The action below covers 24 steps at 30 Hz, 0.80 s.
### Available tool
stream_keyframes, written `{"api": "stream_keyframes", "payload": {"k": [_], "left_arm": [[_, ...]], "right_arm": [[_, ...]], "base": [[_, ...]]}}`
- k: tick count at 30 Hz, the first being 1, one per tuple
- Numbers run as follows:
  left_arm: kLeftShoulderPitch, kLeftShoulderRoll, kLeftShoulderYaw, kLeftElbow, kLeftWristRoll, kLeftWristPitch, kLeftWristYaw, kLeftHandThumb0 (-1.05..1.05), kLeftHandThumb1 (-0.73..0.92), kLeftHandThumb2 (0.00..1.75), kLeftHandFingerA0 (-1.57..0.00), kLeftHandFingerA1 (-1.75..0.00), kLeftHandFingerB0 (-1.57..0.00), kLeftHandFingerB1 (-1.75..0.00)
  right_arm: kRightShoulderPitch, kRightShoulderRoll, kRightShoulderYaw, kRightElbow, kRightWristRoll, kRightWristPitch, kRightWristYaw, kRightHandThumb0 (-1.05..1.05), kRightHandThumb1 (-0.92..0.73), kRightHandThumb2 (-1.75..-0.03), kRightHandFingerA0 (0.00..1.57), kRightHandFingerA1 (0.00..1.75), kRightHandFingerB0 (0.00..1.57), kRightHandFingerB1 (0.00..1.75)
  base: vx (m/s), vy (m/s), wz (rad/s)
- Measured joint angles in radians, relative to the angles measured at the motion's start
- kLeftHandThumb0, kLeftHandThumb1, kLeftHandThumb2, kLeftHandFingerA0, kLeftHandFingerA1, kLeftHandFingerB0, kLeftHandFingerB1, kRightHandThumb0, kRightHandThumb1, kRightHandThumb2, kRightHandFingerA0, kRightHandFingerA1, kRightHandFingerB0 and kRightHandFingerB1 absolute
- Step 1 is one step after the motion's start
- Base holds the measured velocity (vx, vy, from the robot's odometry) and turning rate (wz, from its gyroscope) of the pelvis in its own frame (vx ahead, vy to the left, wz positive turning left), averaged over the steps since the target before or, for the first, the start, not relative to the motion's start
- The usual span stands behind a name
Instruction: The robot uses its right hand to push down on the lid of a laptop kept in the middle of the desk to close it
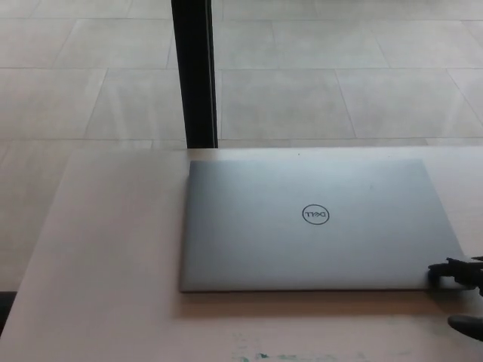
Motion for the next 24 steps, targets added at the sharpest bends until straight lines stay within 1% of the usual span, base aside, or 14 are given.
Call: {"api": "stream_keyframes", "payload": {"k": [1,2,7,8,10,11,12,13,15,18,19,20,23,24], "left_arm": [[-0.001,0.001,0.000,0.001,-0.001,0.000,0.000,-0.92,0.80,1.30,-0.36,-0.87,-0.19,-0.68],[-0.001,0.001,0.000,0.002,-0.001,0.000,0.000,-1.02,0.92,0.92,-0.24,-0.95,-0.20,-0.74],[0.006,0.003,-0.003,-0.004,-0.003,0.000,0.001,-1.02,0.92,0.90,-0.23,-0.95,-0.17,-0.72],[0.009,0.003,-0.005,-0.007,-0.004,0.000,0.001,-0.97,0.82,1.23,-0.27,-0.83,-0.22,-0.69],[0.012,0.004,-0.009,-0.009,-0.004,0.000,0.002,-0.97,0.82,1.23,-0.27,-0.83,-0.22,-0.69],[0.013,0.004,-0.010,-0.010,-0.004,0.000,0.002,-1.05,0.92,0.92,-0.19,-0.90,-0.17,-0.70],[0.015,0.005,-0.013,-0.010,-0.004,0.000,0.002,-1.05,0.92,0.92,-0.19,-0.90,-0.17,-0.70],[0.016,0.005,-0.015,-0.011,-0.004,0.000,0.002,-1.04,0.91,0.92,-0.24,-0.95,-0.18,-0.71],[0.017,0.005,-0.017,-0.013,-0.004,0.000,0.002,-1.05,0.92,0.87,-0.25,-0.98,-0.19,-0.72],[0.017,0.005,-0.020,-0.012,-0.005,0.000,0.001,-1.05,0.91,0.90,-0.22,-0.93,-0.17,-0.68],[0.017,0.005,-0.020,-0.012,-0.006,0.000,0.001,-0.97,0.82,1.23,-0.26,-0.83,-0.20,-0.67],[0.017,0.006,-0.020,-0.012,-0.007,0.000,0.001,-1.04,0.92,0.90,-0.24,-0.91,-0.17,-0.67],[0.017,0.008,-0.023,-0.012,-0.008,0.000,0.002,-1.03,0.92,0.90,-0.23,-0.90,-0.16,-0.66],[0.017,0.008,-0.025,-0.012,-0.008,0.000,0.002,-1.02,0.92,0.97,-0.25,-0.90,-0.15,-0.66]], "right_arm": [[0.003,0.009,-0.002,0.013,-0.001,-0.002,-0.006,-0.78,-0.92,-0.70,0.24,0.48,0.28,0.34],[0.005,0.013,-0.004,0.020,-0.002,-0.005,-0.011,-0.79,-0.92,-0.70,0.25,0.47,0.27,0.33],[0.000,0.018,-0.025,0.045,-0.004,-0.009,-0.015,-0.77,-0.92,-0.69,0.26,0.48,0.29,0.34],[0.000,0.017,-0.030,0.040,-0.005,-0.008,-0.015,-0.77,-0.92,-0.69,0.29,0.51,0.32,0.35],[0.000,0.017,-0.041,0.028,-0.006,-0.010,-0.012,-0.77,-0.92,-0.69,0.29,0.51,0.32,0.35],[0.001,0.017,-0.044,0.026,-0.006,-0.010,-0.010,-0.76,-0.77,-1.15,0.28,0.59,0.21,0.47],[0.002,0.017,-0.050,0.019,-0.008,-0.009,-0.006,-0.76,-0.77,-1.15,0.28,0.59,0.21,0.47],[0.000,0.015,-0.055,0.012,-0.010,-0.009,-0.001,-0.77,-0.92,-0.73,0.30,0.52,0.31,0.37],[-0.002,0.013,-0.066,-0.003,-0.011,-0.010,0.006,-0.73,-0.92,-0.68,0.36,0.50,0.36,0.36],[-0.010,0.005,-0.104,-0.045,-0.011,-0.022,0.016,-0.76,-0.92,-0.68,0.35,0.47,0.35,0.34],[-0.013,0.002,-0.118,-0.060,-0.008,-0.024,0.020,-0.74,-0.91,-0.68,0.36,0.45,0.36,0.35],[-0.015,-0.005,-0.144,-0.087,0.001,-0.027,0.032,-0.73,-0.90,-0.67,0.40,0.47,0.39,0.37],[-0.038,-0.032,-0.228,-0.153,0.031,-0.036,0.060,-0.73,-0.91,-0.68,0.37,0.46,0.38,0.36],[-0.051,-0.044,-0.265,-0.177,0.048,-0.037,0.073,-0.75,-0.90,-0.67,0.37,0.45,0.39,0.36]], "base": [[0.00,0.000,0.00],[0.00,0.000,0.00],[0.00,0.000,0.00],[0.00,0.000,0.00],[0.00,0.000,0.00],[0.00,0.000,0.00],[0.00,0.000,0.00],[0.00,0.000,0.00],[0.00,0.000,0.00],[0.00,0.000,0.00],[0.00,0.000,0.00],[0.00,0.000,0.00],[0.00,0.000,0.00],[0.00,0.000,0.00]]}}
